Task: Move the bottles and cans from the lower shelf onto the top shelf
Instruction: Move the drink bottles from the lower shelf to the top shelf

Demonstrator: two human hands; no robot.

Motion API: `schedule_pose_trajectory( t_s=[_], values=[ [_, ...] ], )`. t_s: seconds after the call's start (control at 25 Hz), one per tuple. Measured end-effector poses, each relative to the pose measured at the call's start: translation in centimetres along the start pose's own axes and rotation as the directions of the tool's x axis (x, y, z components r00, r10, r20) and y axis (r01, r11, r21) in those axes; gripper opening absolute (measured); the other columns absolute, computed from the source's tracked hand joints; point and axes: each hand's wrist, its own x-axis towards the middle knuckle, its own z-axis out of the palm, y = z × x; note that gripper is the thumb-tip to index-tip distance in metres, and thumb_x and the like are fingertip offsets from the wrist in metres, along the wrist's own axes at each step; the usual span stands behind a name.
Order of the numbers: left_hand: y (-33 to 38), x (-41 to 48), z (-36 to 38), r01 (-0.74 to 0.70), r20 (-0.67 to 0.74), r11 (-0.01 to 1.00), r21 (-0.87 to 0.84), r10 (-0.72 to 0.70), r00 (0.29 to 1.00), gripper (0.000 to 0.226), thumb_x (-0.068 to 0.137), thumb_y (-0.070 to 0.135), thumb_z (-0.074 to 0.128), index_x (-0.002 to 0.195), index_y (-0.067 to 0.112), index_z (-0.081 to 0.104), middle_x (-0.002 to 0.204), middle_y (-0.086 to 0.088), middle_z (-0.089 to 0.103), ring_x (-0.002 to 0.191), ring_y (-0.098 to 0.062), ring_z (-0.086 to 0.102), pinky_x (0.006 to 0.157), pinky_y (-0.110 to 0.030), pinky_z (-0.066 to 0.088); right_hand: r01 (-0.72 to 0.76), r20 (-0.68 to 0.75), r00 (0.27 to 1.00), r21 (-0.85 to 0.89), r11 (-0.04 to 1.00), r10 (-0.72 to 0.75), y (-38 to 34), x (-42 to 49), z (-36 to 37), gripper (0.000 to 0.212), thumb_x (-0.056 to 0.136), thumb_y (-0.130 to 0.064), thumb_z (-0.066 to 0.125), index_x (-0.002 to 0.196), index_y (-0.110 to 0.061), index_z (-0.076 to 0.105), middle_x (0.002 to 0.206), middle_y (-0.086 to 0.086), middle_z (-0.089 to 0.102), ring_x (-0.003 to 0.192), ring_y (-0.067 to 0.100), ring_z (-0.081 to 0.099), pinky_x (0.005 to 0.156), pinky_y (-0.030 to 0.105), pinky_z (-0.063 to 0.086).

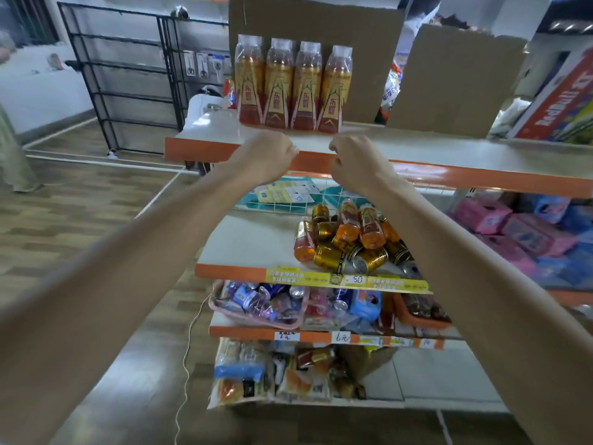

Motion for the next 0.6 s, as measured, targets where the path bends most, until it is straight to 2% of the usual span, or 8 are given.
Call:
schedule_pose_trajectory(
  t_s=[0.08,0.16,0.24,0.4,0.48,0.6],
  values=[
    [1.3,-1.4,1.7,-0.014,0.025,0.999,0.037,0.013,1.0,0.042,0.104,0.029,0.033,0.068,0.013,0.048,0.074,-0.004,0.051,0.076,-0.024,0.051,0.069,-0.035,0.036,0.033,0.068,0.997,0.004,0.999,-0.033,0.2,-1.8,0.8,0.018,0.09,-0.006,0.048,0.096,-0.003,0.065,0.09,0.013,0.068,0.075,0.029,0.065,0.068,0.044,0.059],
    [2.5,-3.0,4.1,-0.016,0.12,0.991,0.131,0.0,0.993,0.038,0.105,0.022,0.033,0.082,0.005,0.058,0.081,-0.008,0.057,0.08,-0.027,0.055,0.07,-0.039,0.043,0.007,0.147,0.989,0.032,0.999,-0.012,0.9,-4.0,2.0,0.016,0.09,-0.006,0.051,0.096,-0.002,0.065,0.089,0.011,0.067,0.076,0.027,0.064,0.067,0.043,0.058],
    [2.9,-4.9,6.8,-0.025,0.221,0.984,0.175,-0.015,0.975,0.035,0.105,0.015,0.033,0.095,-0.002,0.062,0.094,-0.016,0.063,0.088,-0.032,0.06,0.074,-0.04,0.047,-0.041,0.212,0.977,0.053,0.998,0.029,2.0,-6.4,3.6,0.013,0.088,-0.004,0.049,0.088,0.0,0.061,0.085,0.012,0.065,0.071,0.026,0.061,0.059,0.039,0.055],
    [1.9,-8.5,12.6,0.082,0.375,0.983,0.167,-0.14,0.916,0.044,0.105,0.027,0.032,0.098,-0.001,0.064,0.105,-0.021,0.065,0.096,-0.035,0.06,0.076,-0.038,0.042,-0.132,0.398,0.912,0.065,0.989,0.096,4.8,-10.9,7.7,0.009,0.089,-0.006,0.047,0.085,-0.003,0.055,0.079,0.013,0.06,0.07,0.029,0.058,0.053,0.034,0.047],
    [1.8,-9.7,14.9,0.11,0.427,0.979,0.173,-0.175,0.887,0.045,0.104,0.029,0.033,0.099,-0.003,0.065,0.106,-0.024,0.066,0.097,-0.038,0.061,0.079,-0.037,0.045,-0.148,0.482,0.87,0.047,0.988,0.108,6.3,-12.5,9.7,0.011,0.091,-0.009,0.05,0.095,-0.002,0.058,0.087,0.013,0.062,0.075,0.03,0.059,0.06,0.034,0.05],
    [1.8,-10.5,16.5,0.108,0.456,0.975,0.193,-0.187,0.87,0.044,0.103,0.028,0.035,0.103,-0.004,0.065,0.108,-0.027,0.065,0.097,-0.039,0.061,0.079,-0.037,0.046,-0.211,0.513,0.846,0.074,0.975,0.144,8.5,-13.3,12.3,0.017,0.089,-0.013,0.056,0.103,-0.006,0.063,0.096,0.012,0.066,0.082,0.028,0.061,0.076,0.041,0.057]
  ],
)
